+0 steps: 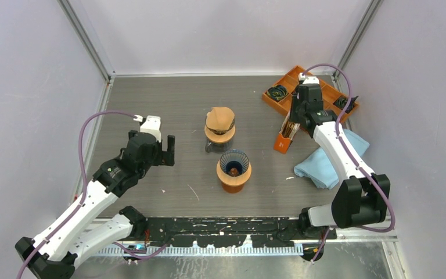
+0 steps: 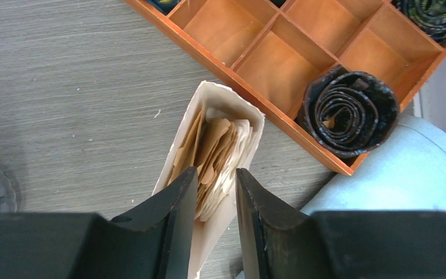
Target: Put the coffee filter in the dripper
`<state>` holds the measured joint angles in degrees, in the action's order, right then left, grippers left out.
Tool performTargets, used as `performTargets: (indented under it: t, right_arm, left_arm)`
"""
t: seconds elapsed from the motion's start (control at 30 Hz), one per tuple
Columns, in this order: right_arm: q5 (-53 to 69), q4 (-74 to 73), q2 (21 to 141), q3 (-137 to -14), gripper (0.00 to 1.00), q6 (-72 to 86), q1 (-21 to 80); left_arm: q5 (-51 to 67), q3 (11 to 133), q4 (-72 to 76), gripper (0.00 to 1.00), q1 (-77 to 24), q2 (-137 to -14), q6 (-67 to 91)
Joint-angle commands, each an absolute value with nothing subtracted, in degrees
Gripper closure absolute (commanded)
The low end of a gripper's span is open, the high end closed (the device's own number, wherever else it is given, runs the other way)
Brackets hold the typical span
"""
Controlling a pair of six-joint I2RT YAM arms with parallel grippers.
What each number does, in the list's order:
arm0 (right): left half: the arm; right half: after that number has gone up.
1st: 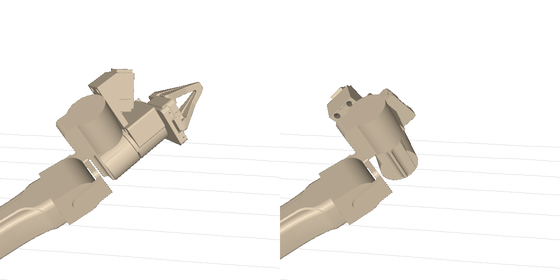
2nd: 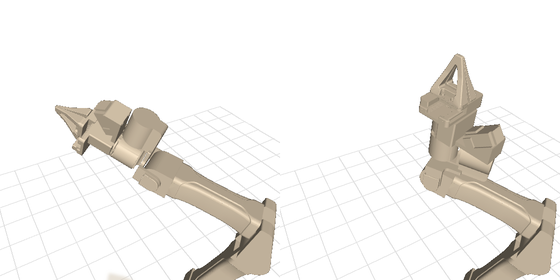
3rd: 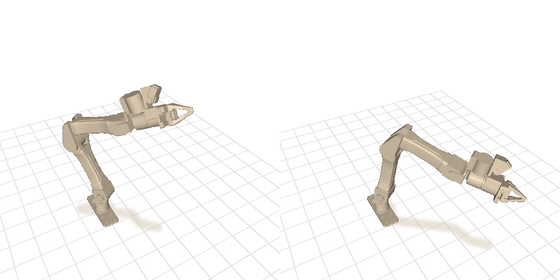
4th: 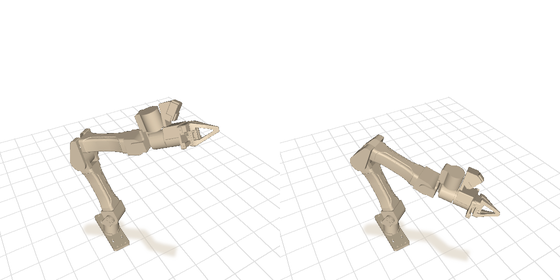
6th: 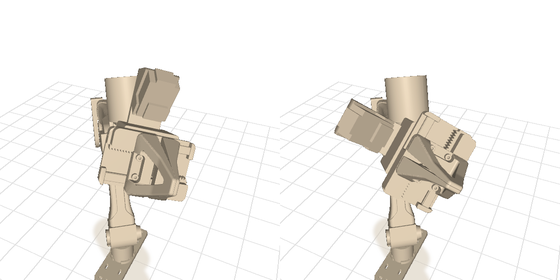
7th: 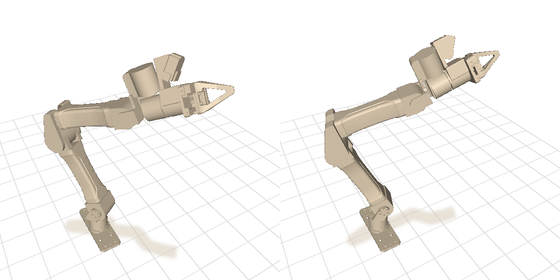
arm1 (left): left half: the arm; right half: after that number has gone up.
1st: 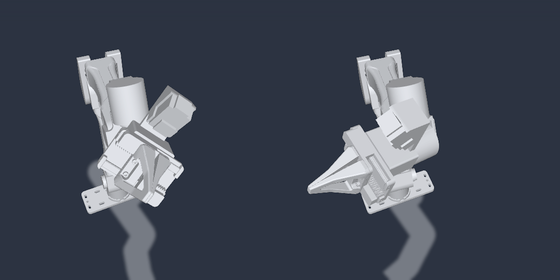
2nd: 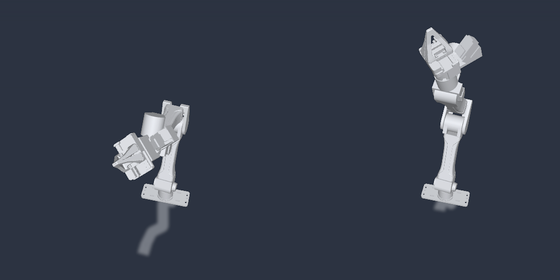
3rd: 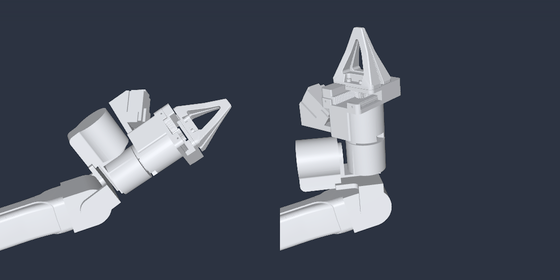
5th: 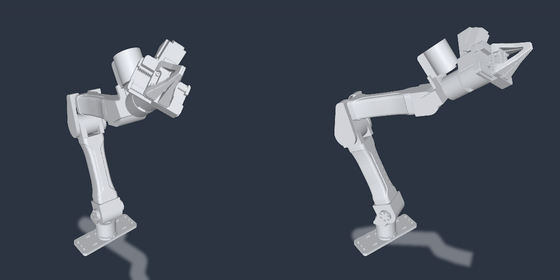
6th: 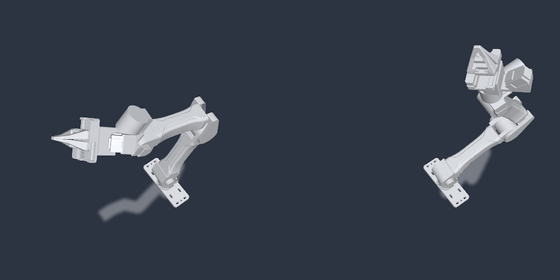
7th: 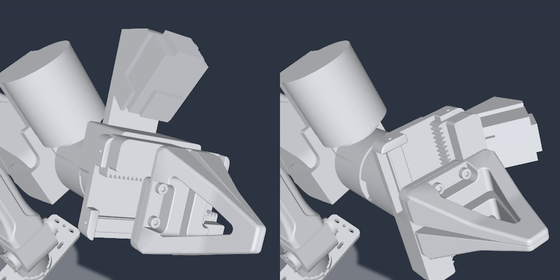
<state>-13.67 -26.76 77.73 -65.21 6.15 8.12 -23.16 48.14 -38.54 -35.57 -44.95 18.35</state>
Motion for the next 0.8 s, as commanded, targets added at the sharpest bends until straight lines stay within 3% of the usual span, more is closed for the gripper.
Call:
performTargets:
  t: [0.0, 0.3, 0.77]
  right_arm:
    - [-9.1, -22.2, 79.1, -65.8, 0.65, 3.9, 7.4]
    - [-7.1, -20.8, 82.3, -65.4, 0.75, 3.9, 6.0]
    - [-6.0, -20.6, 85.7, -66.2, 0.75, 5.4, 5.4]
  left_arm:
    - [-25.9, 47.4, -32.3, 0.01, -35.1, -44.0, 16.0]
    - [-26.0, 47.4, -32.3, 0.01, -34.6, -44.5, 15.9]
    - [-25.4, 47.2, -32.0, 0.01, -34.2, -44.5, 15.7]
